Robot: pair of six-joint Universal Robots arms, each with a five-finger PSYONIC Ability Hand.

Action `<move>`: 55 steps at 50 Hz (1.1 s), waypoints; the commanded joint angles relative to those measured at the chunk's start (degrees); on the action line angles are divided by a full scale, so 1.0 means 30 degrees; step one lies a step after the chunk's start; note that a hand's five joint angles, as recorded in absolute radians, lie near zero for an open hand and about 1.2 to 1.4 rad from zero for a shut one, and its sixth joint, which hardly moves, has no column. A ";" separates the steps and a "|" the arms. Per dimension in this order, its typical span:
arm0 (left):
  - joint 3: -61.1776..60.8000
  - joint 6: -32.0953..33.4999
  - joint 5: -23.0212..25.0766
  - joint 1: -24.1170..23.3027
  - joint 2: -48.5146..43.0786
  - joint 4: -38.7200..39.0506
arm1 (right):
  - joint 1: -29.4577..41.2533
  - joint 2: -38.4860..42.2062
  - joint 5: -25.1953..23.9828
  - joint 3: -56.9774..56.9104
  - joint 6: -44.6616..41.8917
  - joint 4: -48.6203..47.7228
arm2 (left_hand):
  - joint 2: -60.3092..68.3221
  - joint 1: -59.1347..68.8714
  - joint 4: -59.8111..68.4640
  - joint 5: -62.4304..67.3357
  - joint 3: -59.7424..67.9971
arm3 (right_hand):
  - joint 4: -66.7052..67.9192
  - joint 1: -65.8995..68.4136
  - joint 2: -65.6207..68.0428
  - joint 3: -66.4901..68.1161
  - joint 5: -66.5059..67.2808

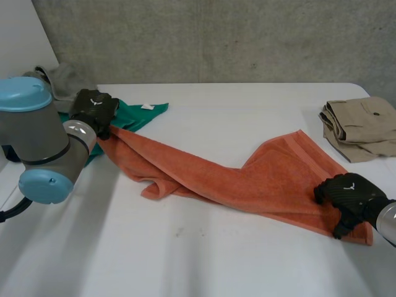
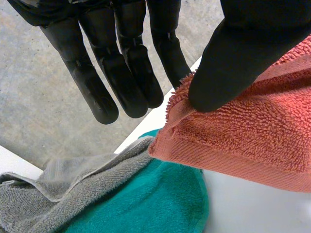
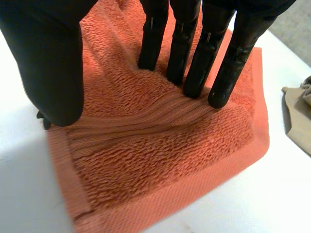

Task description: Fold the laundry.

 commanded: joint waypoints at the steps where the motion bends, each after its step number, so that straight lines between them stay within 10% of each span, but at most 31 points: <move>1: -0.0124 -0.0028 -0.0004 0.0023 0.0071 0.0001 | 0.0090 0.0854 -0.0270 -0.0216 0.0027 -0.1603 | 0.3816 0.5176 0.3755 0.4725 0.3909 | 0.2967 0.4963 0.2886 0.2928 0.3508; 9: -0.0300 -0.0028 -0.0033 -0.0065 0.0129 -0.0057 | 0.0177 0.1209 -0.0328 -0.0684 0.0114 -0.2013 | 0.3816 0.5176 0.3755 0.4725 0.3909 | 1.3934 1.5930 1.3853 1.3894 1.4475; 25: -0.3346 -0.0116 0.0143 -0.0153 0.3819 -0.1259 | 0.0060 -0.3038 -0.0474 -0.5048 0.0378 0.5041 | 0.3816 0.5176 0.3755 0.4725 0.3909 | 1.3939 1.5935 1.3858 1.3899 1.4480; 38: -0.4081 0.0119 0.0201 -0.0387 0.2945 -0.2343 | 0.0644 0.0678 0.2132 -0.8211 -0.0002 0.7243 | 0.3816 0.5176 0.3755 0.4725 0.3909 | 1.3939 1.5935 1.3858 1.3899 1.4480; 46: 0.1947 0.0939 0.0114 -0.0387 -0.0776 -0.1057 | 0.3983 0.4779 0.3535 -1.5261 0.1689 0.5552 | 0.3816 0.5176 0.3755 0.4725 0.3909 | 1.3939 1.5935 1.3858 1.3899 1.4480; 55: 0.8253 -0.0319 0.0026 -0.0446 -0.1073 0.6441 | 0.4221 0.4170 0.4535 -2.0663 0.6819 -0.1981 | 0.3816 0.5176 0.3755 0.4725 0.3909 | 1.3939 1.5935 1.3858 1.3899 1.4480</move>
